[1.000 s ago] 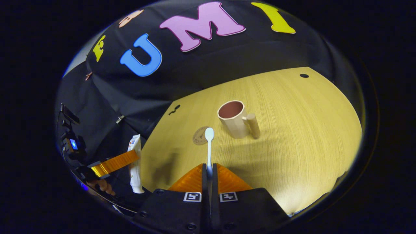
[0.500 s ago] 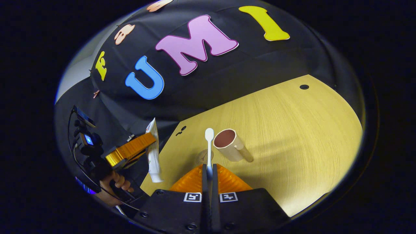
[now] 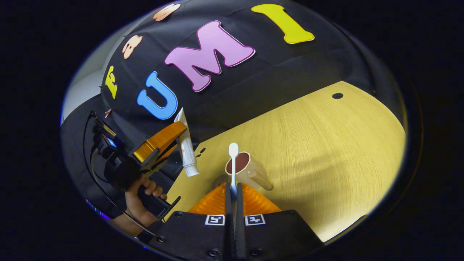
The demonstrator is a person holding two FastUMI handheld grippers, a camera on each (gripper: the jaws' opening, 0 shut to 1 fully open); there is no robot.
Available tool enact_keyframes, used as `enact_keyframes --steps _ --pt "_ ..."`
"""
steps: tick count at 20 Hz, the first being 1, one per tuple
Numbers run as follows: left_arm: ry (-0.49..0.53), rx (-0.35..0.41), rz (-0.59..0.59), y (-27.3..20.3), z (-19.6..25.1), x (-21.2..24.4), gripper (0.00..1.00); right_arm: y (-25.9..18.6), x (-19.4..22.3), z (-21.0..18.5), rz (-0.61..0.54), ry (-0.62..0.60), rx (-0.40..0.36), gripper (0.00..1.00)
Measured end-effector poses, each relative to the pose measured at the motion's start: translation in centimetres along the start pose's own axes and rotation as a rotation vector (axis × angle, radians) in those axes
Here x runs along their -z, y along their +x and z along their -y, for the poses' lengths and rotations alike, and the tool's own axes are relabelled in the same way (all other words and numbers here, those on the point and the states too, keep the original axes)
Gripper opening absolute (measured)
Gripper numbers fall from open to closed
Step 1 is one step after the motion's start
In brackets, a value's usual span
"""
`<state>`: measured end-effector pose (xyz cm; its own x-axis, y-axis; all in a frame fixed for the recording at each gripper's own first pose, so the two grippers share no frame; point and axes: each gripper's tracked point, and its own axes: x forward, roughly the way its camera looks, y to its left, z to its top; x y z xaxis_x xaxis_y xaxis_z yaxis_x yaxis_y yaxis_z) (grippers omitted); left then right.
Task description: Put the toothbrush and toothpaste on the desktop into the cup, then pick up the cup and place it on the coaster on the desktop.
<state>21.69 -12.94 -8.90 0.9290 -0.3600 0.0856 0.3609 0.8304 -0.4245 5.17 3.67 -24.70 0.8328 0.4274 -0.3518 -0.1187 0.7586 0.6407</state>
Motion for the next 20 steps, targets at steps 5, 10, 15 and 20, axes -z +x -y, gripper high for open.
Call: enact_keyframes --steps 5,10,15,20 --pt "0.008 0.002 0.071 3.1 -0.9 1.8 0.2 1.4 0.7 2.0 0.017 0.016 -0.02 0.05" --pt "0.029 -0.01 0.117 5.1 -1.9 3.3 0.2 1.8 1.8 3.8 0.023 0.022 -0.017 0.05" --pt "0.044 -0.023 0.102 6.3 -2.5 5.9 0.2 1.9 2.1 4.3 0.025 0.029 -0.024 0.05" --pt "0.048 -0.031 0.062 6.2 -2.7 8.5 0.2 2.1 2.2 4.5 0.037 0.043 -0.021 0.05"
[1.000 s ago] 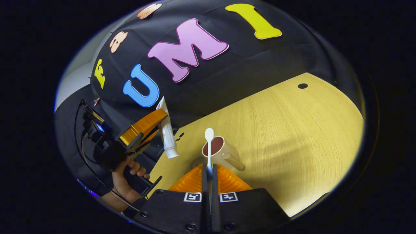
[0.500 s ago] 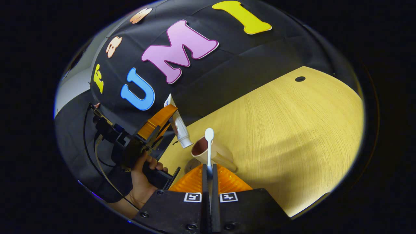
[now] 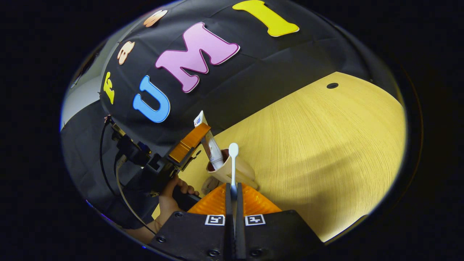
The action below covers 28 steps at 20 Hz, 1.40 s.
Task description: Put the toothbrush and toothpaste on the desktop into the cup, then pick up the cup and place it on the coaster on the desktop.
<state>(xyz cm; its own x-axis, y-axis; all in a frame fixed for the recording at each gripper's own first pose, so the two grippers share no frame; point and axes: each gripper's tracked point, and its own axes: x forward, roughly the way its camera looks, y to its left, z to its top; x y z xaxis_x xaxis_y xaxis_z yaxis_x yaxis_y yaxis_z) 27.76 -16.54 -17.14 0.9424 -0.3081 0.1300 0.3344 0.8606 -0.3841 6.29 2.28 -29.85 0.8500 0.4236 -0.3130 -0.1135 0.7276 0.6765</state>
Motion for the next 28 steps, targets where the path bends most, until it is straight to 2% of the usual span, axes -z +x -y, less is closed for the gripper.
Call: enact_keyframes --steps 5,6,7,12,13,15,16,18,19,20,21,25,26,27,28 --pt "0.003 -0.007 -0.042 -0.8 -0.5 1.8 0.25 0.0 0.0 -0.2 0.011 0.017 -0.005 0.05" --pt "0.001 -0.008 -0.05 -1.0 -0.7 2.0 0.2 0.1 0.0 -0.2 0.01 0.02 -0.006 0.05" --pt "-0.003 -0.01 -0.062 -1.1 -0.9 2.4 0.26 0.1 -0.1 -0.2 0.012 0.024 -0.007 0.06" --pt "-0.027 0.005 -0.115 -2.4 -1.0 3.8 0.28 0.2 -0.5 -0.2 0.028 0.031 0.009 0.05" --pt "-0.03 0.011 -0.127 -2.6 -0.8 4.1 0.34 0.1 -0.6 -0.3 0.033 0.03 0.012 0.05" --pt "-0.018 0.009 -0.121 -3.1 -0.7 4.0 0.24 0.0 -1.0 -0.3 0.052 0.035 0.013 0.05" --pt "-0.012 0.008 -0.126 -3.3 -0.7 4.0 0.34 0.1 -1.3 -0.5 0.062 0.044 0.007 0.05" --pt "-0.012 0.007 -0.135 -3.7 -0.5 3.8 0.37 -0.1 -2.1 -0.8 0.088 0.065 -0.005 0.05" --pt "-0.009 0.006 -0.137 -4.0 -0.5 3.9 0.51 -0.2 -2.4 -1.0 0.1 0.072 -0.011 0.05" --pt "0.001 -0.002 -0.137 -4.3 -0.5 3.6 0.54 0.0 -2.9 -1.6 0.112 0.073 -0.012 0.05" --pt "0.011 -0.017 -0.135 -4.7 -0.9 3.4 0.48 0.6 -3.4 -2.2 0.124 0.071 -0.015 0.05" --pt "0.012 -0.019 -0.134 -6.9 -0.3 2.5 0.57 0.6 -5.7 -3.6 0.195 0.08 -0.05 0.05" --pt "0.018 -0.021 -0.136 -7.7 -0.4 2.2 0.67 0.8 -6.3 -3.9 0.213 0.083 -0.056 0.05" --pt "0.027 -0.024 -0.142 -8.6 -0.5 2.2 0.61 1.0 -6.9 -4.2 0.232 0.085 -0.062 0.05" --pt "0.035 -0.029 -0.15 -9.5 -0.7 2.0 0.62 1.2 -7.5 -4.5 0.251 0.089 -0.071 0.05"
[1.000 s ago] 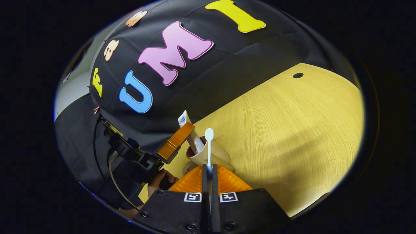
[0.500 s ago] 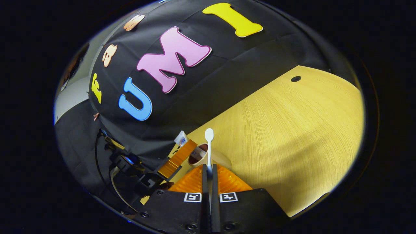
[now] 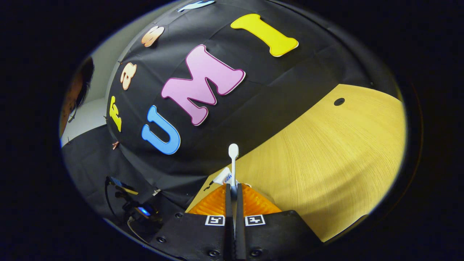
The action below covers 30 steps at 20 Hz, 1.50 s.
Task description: Put the toothbrush and toothpaste on the desktop into the cup, then pick up the cup and place it on the coaster on the desktop.
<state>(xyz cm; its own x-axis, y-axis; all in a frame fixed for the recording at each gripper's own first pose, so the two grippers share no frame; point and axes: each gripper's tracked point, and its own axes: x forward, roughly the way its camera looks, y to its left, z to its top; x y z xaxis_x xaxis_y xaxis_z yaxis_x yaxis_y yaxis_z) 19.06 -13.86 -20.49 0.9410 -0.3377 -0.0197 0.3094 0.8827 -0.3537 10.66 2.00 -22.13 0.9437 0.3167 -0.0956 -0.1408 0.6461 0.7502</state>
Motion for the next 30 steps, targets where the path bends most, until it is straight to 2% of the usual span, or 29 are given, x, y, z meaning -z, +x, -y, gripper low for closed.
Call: enact_keyframes --steps 11,16,22,27,30 --pt "-0.09 -0.07 -0.159 -9.0 -2.0 4.6 0.63 4.7 -4.6 -3.8 0.183 0.019 -0.109 0.05" --pt "-0.098 -0.073 -0.186 -10.3 -2.5 5.3 0.64 6.7 -5.4 -7.0 0.219 -0.127 -0.195 0.05" --pt "-0.104 -0.092 -0.173 -10.6 -3.8 4.9 0.63 8.4 -2.1 -10.5 0.169 -0.311 -0.274 0.05" --pt "-0.113 -0.107 -0.187 -10.9 -4.5 5.6 0.64 10.4 0.4 -9.5 0.122 -0.472 -0.245 0.05" --pt "-0.128 -0.116 -0.188 -11.0 -4.9 5.8 0.64 11.4 0.8 -8.1 0.111 -0.52 -0.217 0.05"
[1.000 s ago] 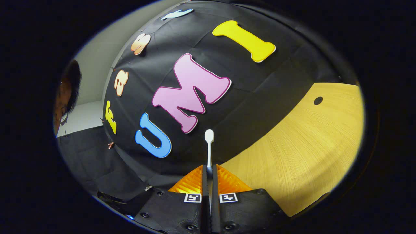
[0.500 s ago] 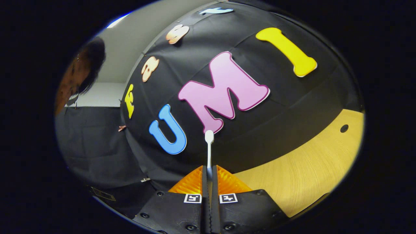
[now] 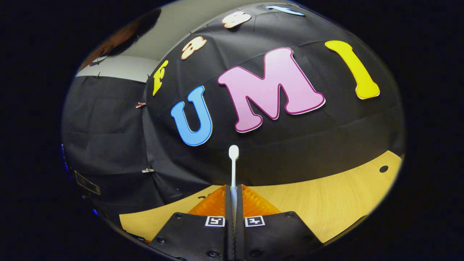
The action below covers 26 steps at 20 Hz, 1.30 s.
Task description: Put the toothbrush and toothpaste on the desktop into the cup, then pick up the cup and place it on the coaster on the desktop.
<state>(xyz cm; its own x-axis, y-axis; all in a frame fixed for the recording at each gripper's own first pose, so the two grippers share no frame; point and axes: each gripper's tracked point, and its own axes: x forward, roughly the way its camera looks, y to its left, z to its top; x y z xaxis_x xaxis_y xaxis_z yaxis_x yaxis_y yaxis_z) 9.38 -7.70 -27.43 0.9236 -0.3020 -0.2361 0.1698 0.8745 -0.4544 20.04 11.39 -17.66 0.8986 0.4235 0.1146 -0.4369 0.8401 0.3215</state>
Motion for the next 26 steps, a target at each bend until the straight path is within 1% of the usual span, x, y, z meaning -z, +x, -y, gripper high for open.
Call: enact_keyframes --steps 10,12,17,20,26 --pt "-0.005 -0.015 -0.01 0.1 -1.1 0.3 0.63 0.1 3.5 0.3 -0.086 -0.138 0.014 0.05" --pt "-0.006 -0.015 -0.009 0.1 -1.2 0.3 0.63 0.1 3.5 0.0 -0.091 -0.115 0.013 0.06" --pt "-0.011 -0.023 -0.011 -0.1 -1.5 0.2 0.64 -0.1 3.5 0.3 -0.099 -0.114 0.031 0.08" --pt "-0.011 -0.024 -0.011 -0.1 -1.6 0.1 0.63 -0.3 3.4 0.1 -0.107 -0.107 0.032 0.07" --pt "-0.013 -0.019 -0.01 0.0 -1.4 0.0 0.64 -0.9 3.4 0.0 -0.133 -0.095 0.024 0.1"
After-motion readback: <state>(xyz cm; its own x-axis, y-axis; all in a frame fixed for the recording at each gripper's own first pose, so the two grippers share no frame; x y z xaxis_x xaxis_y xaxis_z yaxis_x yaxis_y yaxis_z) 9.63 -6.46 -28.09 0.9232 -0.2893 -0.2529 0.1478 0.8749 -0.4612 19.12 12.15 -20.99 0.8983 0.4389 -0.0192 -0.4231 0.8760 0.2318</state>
